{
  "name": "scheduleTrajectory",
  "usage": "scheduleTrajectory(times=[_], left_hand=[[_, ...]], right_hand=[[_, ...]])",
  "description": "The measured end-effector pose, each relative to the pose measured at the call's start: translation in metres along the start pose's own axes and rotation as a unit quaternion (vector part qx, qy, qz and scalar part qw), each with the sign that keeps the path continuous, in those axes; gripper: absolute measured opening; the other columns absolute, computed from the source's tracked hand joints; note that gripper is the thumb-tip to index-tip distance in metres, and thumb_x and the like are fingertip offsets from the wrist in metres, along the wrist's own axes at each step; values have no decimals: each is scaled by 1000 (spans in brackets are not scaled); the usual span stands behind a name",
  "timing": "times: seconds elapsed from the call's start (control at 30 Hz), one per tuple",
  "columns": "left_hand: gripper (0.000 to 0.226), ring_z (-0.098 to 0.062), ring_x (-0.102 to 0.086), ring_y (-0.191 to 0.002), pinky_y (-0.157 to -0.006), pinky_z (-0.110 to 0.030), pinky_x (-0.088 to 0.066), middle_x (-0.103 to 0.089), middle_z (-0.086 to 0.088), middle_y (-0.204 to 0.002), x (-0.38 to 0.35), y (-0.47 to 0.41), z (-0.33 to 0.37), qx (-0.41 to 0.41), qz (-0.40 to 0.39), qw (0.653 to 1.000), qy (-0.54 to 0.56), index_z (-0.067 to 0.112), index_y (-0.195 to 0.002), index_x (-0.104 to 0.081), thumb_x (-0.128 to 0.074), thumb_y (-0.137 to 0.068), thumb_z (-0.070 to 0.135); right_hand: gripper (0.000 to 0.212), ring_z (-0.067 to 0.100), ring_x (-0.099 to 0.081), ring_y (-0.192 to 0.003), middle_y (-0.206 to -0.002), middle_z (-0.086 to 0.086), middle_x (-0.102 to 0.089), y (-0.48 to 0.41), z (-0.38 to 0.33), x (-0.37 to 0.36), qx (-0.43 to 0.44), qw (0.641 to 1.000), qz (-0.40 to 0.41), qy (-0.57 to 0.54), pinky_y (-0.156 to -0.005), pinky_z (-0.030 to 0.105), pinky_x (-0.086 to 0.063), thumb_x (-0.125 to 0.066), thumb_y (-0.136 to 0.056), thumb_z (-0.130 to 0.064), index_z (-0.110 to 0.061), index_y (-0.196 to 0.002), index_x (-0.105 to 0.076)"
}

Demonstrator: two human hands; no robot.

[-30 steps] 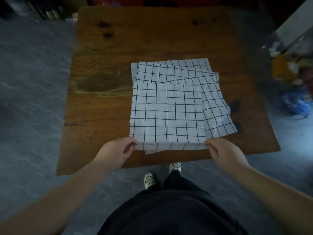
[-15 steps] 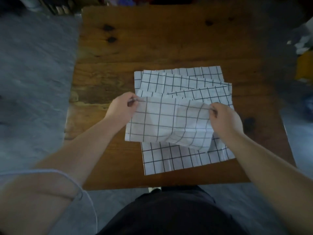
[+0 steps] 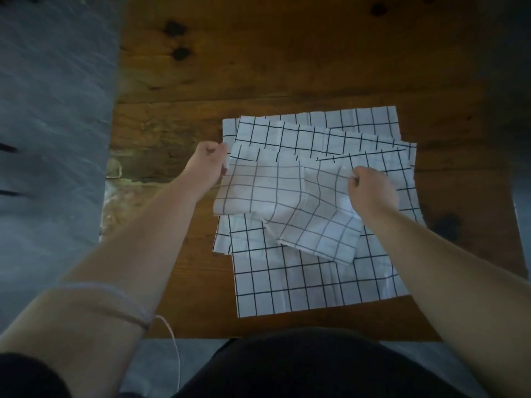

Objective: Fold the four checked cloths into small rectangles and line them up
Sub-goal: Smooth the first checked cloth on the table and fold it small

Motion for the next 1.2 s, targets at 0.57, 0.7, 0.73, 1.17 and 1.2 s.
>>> scheduleTrajectory(times=[0.57,0.7,0.73,1.17,1.2], left_hand=[[43,-15,-61,-121,-113,-47,-44,-69,8,-125,-1,101,-122,-18,16,976,215,28,-120,-67,-42,-100,0],[55,-12,-56,-127,-106,-36,-46,-58,17,-137,-19,109,-108,-56,-23,996,60,30,-143,-52,-55,-96,3],[52,-9,-53,-125,-103,-31,-44,-57,17,-137,-22,112,-101,-70,-20,996,42,27,-146,-49,-60,-98,11],[30,-13,-53,-62,-56,-27,-43,-63,-3,-83,-9,123,-113,-67,0,997,-27,11,-109,-65,-51,-104,37],[30,-13,-56,-66,-58,-27,-44,-64,-2,-84,-10,125,-122,-60,-9,997,-47,11,-105,-65,-50,-104,37]], right_hand=[[48,12,-28,-148,-156,-4,-39,182,-11,-64,133,984,-112,-24,-121,28,-24,-47,-103,-19,-20,-151,-40],[56,16,-17,-155,-166,-3,-24,193,-5,-87,129,983,-130,19,-126,39,-22,-42,-104,-26,-22,-158,-29],[57,16,-16,-155,-166,-2,-23,193,-5,-89,129,983,-128,28,-127,41,-22,-42,-104,-27,-22,-159,-28],[57,15,-27,-150,-159,-2,-33,200,10,-69,121,986,-95,65,-124,34,-18,-46,-101,-21,-20,-156,-31],[58,15,-26,-150,-159,-2,-33,202,12,-68,123,985,-94,72,-124,33,-17,-47,-100,-21,-19,-156,-30]])
Point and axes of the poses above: each hand's wrist, its own y-axis away from the middle knuckle, its own x-axis out of the back of the hand, z = x × y, the point moved 10 cm from there along -y, towards the middle knuckle
